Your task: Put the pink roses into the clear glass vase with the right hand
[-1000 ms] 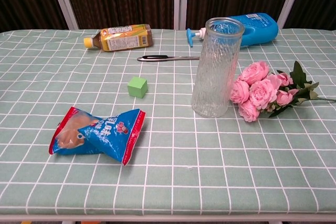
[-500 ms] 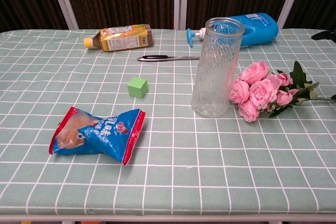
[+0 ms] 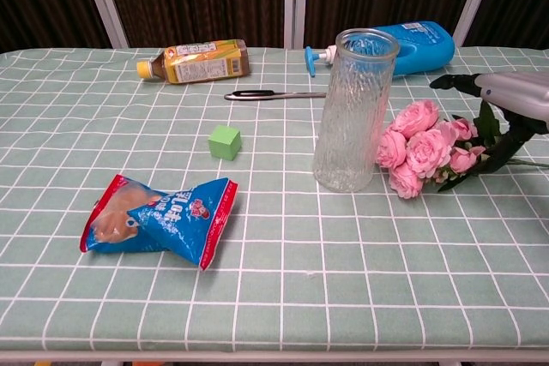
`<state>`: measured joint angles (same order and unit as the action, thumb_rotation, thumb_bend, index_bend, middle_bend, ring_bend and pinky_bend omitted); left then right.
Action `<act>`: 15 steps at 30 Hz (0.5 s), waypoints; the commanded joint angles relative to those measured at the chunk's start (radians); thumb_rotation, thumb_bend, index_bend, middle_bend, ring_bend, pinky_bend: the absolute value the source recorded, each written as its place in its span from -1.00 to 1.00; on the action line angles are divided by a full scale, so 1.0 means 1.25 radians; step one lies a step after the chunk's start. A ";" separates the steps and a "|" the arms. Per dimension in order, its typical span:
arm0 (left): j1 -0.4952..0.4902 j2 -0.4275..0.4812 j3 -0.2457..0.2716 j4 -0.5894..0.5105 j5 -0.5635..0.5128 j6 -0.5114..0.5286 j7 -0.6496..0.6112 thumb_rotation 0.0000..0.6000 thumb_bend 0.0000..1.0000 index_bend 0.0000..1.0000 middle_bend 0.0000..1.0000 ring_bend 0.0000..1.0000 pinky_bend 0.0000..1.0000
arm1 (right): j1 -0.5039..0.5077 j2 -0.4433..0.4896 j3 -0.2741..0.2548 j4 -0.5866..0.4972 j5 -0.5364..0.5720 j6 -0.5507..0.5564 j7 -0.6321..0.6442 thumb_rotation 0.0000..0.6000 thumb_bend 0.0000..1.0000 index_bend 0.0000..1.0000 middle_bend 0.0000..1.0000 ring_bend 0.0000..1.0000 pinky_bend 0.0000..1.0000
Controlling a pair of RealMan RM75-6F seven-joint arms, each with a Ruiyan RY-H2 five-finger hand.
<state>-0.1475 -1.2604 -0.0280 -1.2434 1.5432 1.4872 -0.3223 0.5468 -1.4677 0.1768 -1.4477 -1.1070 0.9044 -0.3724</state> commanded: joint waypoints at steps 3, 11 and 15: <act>0.002 -0.001 0.000 0.008 -0.002 -0.001 -0.009 1.00 -1.00 -0.83 -0.96 -1.00 -0.90 | 0.021 -0.026 -0.007 0.014 0.022 -0.017 -0.011 1.00 -1.00 -1.00 -0.88 -1.00 -1.00; 0.007 -0.004 0.000 0.023 -0.008 -0.002 -0.024 1.00 -1.00 -0.83 -0.96 -1.00 -0.90 | 0.041 -0.068 -0.014 0.049 0.043 -0.021 -0.015 1.00 -1.00 -1.00 -0.77 -1.00 -1.00; 0.008 -0.006 -0.001 0.029 -0.009 -0.002 -0.028 1.00 -1.00 -0.83 -0.96 -1.00 -0.90 | 0.050 -0.082 -0.016 0.063 0.052 -0.023 -0.020 1.00 -0.99 -0.99 -0.68 -1.00 -1.00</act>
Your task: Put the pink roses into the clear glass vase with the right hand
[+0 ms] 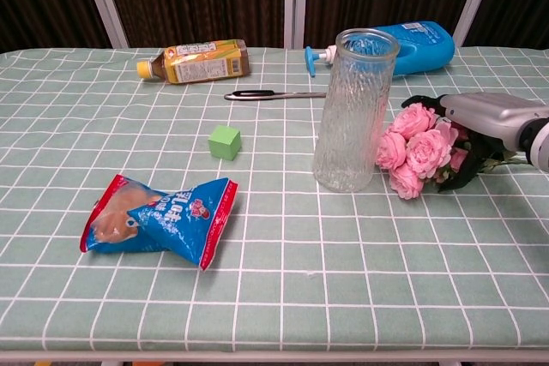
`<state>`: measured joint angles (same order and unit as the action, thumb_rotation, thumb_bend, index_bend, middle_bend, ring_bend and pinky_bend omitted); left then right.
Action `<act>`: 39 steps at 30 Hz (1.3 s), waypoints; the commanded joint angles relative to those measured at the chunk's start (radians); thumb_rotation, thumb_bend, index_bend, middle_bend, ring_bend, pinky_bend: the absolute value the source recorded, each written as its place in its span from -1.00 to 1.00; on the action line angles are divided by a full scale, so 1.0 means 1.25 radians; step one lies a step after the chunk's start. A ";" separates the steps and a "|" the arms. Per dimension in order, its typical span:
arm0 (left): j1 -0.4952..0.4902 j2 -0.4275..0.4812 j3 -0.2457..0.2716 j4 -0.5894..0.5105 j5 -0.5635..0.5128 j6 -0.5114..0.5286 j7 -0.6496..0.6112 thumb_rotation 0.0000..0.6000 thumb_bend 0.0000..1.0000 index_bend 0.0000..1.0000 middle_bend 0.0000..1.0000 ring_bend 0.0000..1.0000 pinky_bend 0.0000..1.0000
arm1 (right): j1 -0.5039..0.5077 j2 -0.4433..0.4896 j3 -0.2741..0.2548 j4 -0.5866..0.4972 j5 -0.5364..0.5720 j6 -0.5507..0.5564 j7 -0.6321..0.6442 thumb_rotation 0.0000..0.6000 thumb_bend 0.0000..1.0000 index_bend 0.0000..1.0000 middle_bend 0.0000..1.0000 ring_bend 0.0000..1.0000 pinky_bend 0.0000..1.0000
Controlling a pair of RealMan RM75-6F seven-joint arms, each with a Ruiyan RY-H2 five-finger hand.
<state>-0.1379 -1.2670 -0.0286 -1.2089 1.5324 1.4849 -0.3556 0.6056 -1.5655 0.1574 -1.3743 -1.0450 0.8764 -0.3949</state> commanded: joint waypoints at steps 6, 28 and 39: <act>0.000 0.000 -0.001 0.003 0.000 -0.001 -0.003 1.00 -1.00 -0.83 -0.96 -1.00 -0.90 | 0.006 -0.029 0.000 0.023 -0.002 0.040 -0.017 1.00 -0.87 -0.58 -0.42 -1.00 -1.00; -0.006 0.005 -0.001 -0.012 0.007 -0.009 0.015 1.00 -1.00 -0.83 -0.96 -1.00 -0.90 | -0.092 0.186 0.044 -0.165 -0.140 0.263 0.128 1.00 -0.71 0.13 0.04 -0.76 -1.00; -0.007 0.009 0.005 -0.036 0.009 -0.014 0.055 1.00 -1.00 -0.83 -0.96 -1.00 -0.89 | -0.116 0.371 0.166 -0.428 -0.272 0.378 0.357 1.00 -0.71 0.13 0.05 -0.74 -1.00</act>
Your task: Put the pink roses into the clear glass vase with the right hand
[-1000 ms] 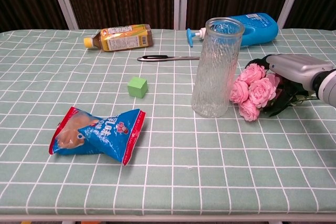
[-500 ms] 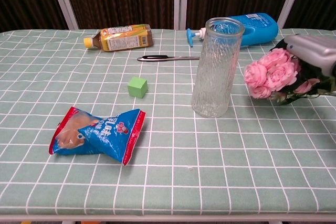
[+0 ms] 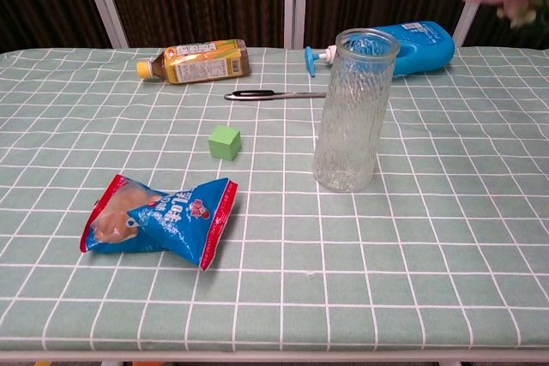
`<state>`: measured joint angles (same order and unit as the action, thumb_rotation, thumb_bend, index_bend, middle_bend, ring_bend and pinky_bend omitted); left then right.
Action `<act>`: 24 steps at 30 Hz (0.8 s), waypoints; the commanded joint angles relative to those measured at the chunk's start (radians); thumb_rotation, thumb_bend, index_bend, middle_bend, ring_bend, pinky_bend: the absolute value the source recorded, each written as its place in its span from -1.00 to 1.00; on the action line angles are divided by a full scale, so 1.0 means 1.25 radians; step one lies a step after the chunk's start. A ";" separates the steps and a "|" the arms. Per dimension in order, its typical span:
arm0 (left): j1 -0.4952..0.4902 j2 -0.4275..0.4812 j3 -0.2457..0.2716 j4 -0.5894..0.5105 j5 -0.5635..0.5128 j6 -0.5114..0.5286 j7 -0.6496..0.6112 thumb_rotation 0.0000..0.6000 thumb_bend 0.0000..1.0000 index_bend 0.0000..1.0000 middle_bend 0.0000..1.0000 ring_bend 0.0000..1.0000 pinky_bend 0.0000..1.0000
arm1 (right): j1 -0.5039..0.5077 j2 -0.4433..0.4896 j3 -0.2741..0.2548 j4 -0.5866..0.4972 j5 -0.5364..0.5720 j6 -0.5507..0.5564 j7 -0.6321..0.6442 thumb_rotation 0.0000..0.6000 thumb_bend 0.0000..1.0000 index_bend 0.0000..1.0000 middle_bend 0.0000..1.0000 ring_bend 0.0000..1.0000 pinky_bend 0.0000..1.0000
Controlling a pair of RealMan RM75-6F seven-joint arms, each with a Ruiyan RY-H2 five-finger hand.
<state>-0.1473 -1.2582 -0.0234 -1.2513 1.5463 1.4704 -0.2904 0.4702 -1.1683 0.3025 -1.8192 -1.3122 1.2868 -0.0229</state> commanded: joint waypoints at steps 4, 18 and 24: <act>-0.001 0.002 -0.001 -0.006 -0.004 -0.004 0.008 1.00 -1.00 -0.83 -0.96 -1.00 -0.89 | 0.015 0.062 0.082 -0.131 -0.067 0.050 0.101 1.00 -0.71 0.13 0.06 -0.74 -1.00; 0.004 -0.001 0.000 0.011 -0.011 -0.007 0.005 1.00 -1.00 -0.83 -0.96 -1.00 -0.89 | 0.116 -0.179 0.111 -0.091 -0.075 0.084 0.300 1.00 -0.73 0.15 0.05 -0.69 -1.00; 0.007 -0.003 0.000 0.021 -0.014 -0.006 -0.004 1.00 -1.00 -0.83 -0.96 -1.00 -0.89 | 0.137 -0.218 0.122 -0.092 -0.018 0.058 0.328 1.00 -0.73 0.15 0.06 -0.69 -1.00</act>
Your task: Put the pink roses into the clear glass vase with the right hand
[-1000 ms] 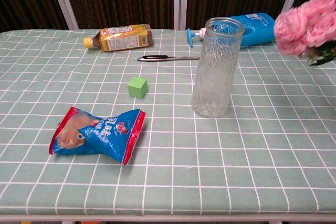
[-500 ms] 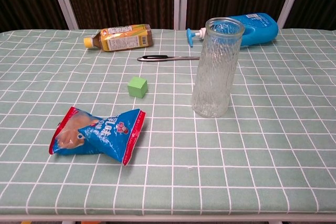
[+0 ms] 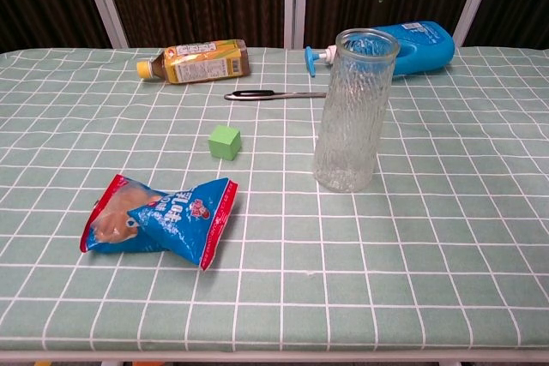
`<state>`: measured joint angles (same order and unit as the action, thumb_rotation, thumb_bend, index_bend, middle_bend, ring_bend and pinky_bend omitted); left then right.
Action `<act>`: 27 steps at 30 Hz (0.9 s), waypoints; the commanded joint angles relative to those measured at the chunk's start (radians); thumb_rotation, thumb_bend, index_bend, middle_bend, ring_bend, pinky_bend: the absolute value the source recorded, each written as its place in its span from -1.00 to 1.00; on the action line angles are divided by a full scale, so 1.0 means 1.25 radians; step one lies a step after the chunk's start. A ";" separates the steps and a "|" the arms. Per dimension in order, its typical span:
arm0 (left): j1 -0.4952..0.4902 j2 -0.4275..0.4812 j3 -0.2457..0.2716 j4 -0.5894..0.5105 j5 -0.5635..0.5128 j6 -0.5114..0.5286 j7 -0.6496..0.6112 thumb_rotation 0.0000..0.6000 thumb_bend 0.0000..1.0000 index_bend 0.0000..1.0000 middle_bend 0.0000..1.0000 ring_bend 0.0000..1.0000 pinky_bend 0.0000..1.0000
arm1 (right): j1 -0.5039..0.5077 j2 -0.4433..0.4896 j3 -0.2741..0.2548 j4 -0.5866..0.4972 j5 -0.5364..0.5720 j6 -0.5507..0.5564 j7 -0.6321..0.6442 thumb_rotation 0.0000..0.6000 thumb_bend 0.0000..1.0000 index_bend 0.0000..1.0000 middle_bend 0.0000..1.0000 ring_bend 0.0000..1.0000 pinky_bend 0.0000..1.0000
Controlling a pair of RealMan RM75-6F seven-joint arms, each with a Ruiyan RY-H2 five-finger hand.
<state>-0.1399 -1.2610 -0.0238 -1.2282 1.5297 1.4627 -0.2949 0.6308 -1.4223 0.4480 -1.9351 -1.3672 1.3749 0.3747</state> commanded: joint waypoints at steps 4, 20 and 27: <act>0.000 -0.002 0.001 0.007 0.000 -0.003 -0.002 1.00 -1.00 -0.83 -0.96 -1.00 -0.89 | 0.010 -0.033 0.008 0.002 0.065 -0.023 0.019 1.00 -0.73 0.15 0.06 -0.69 -1.00; 0.002 -0.006 0.004 0.018 -0.002 -0.009 -0.014 1.00 -1.00 -0.83 -0.96 -1.00 -0.89 | 0.001 -0.085 -0.021 0.077 0.122 -0.073 0.071 1.00 -0.74 0.14 0.06 -0.69 -1.00; 0.004 -0.013 0.005 0.034 -0.003 -0.010 -0.014 1.00 -1.00 -0.83 -0.96 -1.00 -0.89 | 0.007 -0.096 -0.046 0.176 0.103 -0.156 0.192 1.00 -0.77 0.08 0.00 -0.69 -1.00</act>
<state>-0.1358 -1.2763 -0.0179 -1.1864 1.5257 1.4497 -0.3135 0.6340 -1.5367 0.4035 -1.7626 -1.2263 1.2243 0.5565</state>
